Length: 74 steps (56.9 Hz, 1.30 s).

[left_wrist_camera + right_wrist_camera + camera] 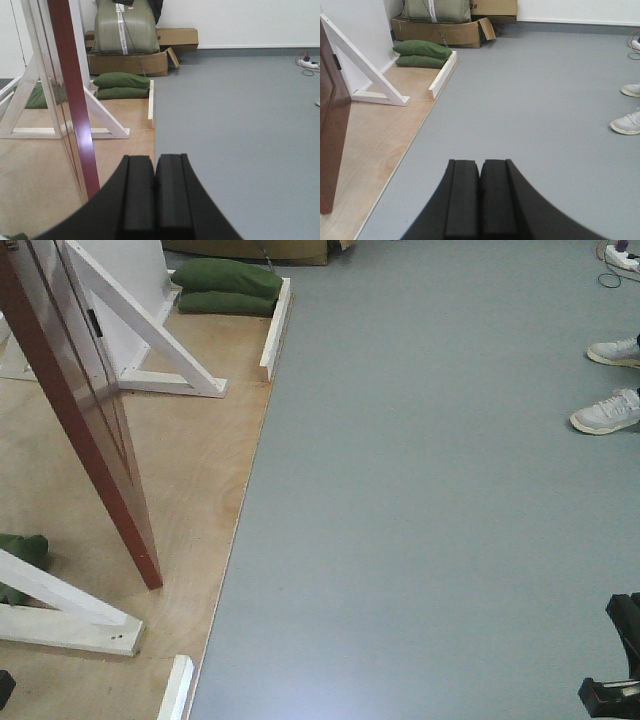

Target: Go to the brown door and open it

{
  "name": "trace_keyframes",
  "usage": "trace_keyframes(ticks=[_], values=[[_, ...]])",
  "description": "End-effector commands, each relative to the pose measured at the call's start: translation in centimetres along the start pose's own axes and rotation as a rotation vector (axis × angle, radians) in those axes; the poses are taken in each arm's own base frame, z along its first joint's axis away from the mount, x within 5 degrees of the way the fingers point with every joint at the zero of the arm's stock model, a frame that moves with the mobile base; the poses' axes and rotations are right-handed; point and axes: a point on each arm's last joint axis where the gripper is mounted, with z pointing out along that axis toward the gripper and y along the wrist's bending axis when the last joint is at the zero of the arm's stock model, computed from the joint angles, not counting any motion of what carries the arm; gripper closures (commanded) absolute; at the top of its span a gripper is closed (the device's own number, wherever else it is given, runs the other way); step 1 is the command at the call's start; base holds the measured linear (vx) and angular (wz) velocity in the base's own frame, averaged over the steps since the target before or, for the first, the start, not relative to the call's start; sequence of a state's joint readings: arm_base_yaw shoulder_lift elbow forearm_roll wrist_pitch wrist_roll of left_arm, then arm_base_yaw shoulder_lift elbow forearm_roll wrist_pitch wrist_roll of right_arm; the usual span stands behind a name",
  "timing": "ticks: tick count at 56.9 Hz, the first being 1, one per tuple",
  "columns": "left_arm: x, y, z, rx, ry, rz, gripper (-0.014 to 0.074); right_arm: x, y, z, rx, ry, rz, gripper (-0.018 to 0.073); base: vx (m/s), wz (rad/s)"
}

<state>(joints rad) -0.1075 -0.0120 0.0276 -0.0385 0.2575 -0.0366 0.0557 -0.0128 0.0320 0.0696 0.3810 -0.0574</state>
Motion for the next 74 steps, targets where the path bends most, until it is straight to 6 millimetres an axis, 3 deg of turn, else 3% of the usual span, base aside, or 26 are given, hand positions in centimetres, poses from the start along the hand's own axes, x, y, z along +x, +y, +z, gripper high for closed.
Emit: trace_keyframes(ticks=[1,74], values=[[-1.57,-0.10,-0.37,0.007,-0.117,-0.001,0.0600,-0.61,-0.06,-0.02,0.007,-0.079,-0.011,0.0559,0.28,0.00],[-1.57,-0.10,-0.37,0.007,-0.117,-0.001,0.0600,-0.63,-0.06,-0.02,0.007,-0.081,-0.011,0.0559,0.30,-0.07]])
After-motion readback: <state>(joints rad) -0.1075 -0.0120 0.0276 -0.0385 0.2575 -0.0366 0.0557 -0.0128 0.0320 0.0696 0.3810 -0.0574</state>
